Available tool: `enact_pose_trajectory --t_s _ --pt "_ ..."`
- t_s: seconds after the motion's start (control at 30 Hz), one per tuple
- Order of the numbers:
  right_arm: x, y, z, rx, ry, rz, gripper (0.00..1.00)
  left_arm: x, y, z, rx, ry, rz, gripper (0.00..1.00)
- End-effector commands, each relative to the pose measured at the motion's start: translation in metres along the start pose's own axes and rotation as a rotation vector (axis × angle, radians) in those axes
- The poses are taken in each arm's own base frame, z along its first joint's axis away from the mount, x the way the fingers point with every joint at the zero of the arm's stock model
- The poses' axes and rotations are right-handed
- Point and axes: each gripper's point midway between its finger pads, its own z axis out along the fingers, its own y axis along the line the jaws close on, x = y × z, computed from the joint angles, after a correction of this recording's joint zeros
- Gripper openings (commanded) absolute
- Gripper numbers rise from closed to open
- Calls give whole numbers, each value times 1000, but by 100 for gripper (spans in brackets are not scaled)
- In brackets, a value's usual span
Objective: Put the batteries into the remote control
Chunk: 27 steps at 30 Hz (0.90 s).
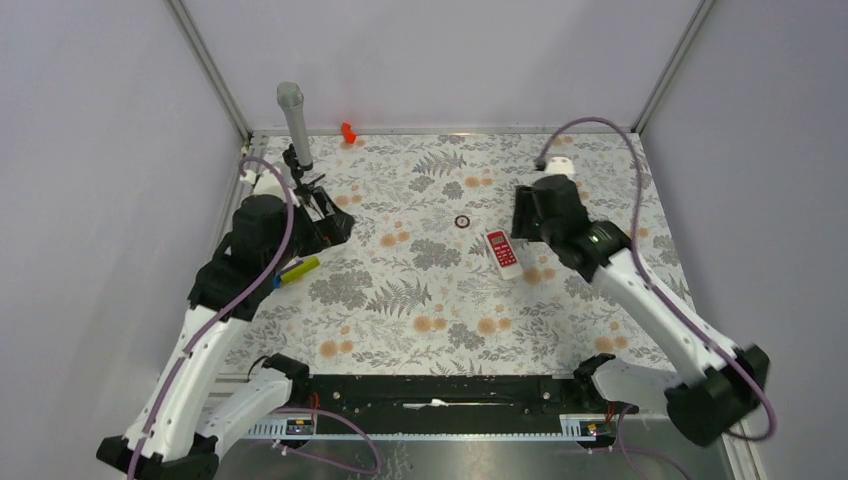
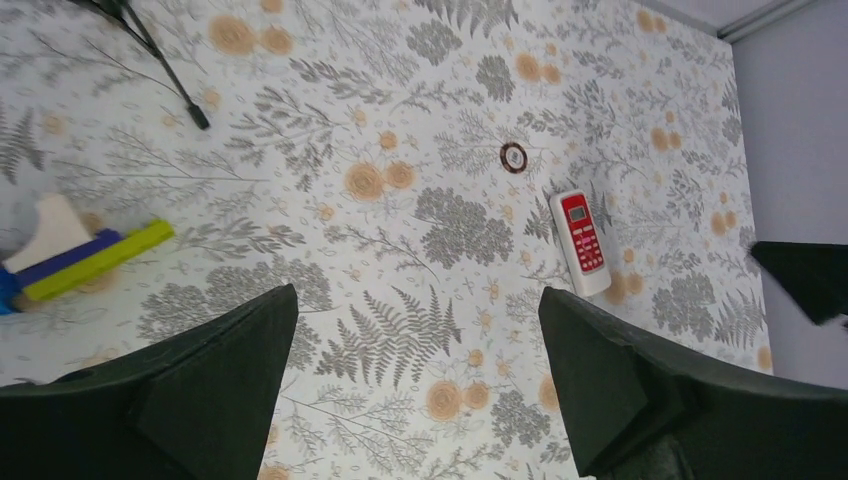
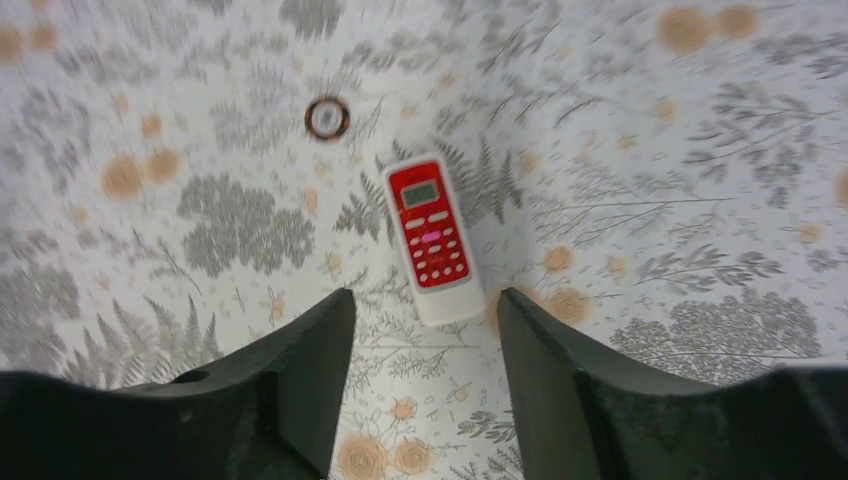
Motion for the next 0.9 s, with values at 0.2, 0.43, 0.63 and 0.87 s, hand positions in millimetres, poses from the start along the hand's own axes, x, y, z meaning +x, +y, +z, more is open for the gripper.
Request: enact_pose_trajectory --t_s 0.2,0.43,0.63,0.87 --pt "-82 -105 -184 199 -684 292 100 -47 21 -85 -30 -324 111 99" --pt "-82 -141 -263 244 -795 302 100 -48 34 -128 -44 -400 100 99" --pt "-71 -149 -281 224 -812 323 100 -47 29 -140 0 -405 107 99" --pt "-60 -146 -272 196 -810 337 100 -46 24 -148 38 -422 109 99"
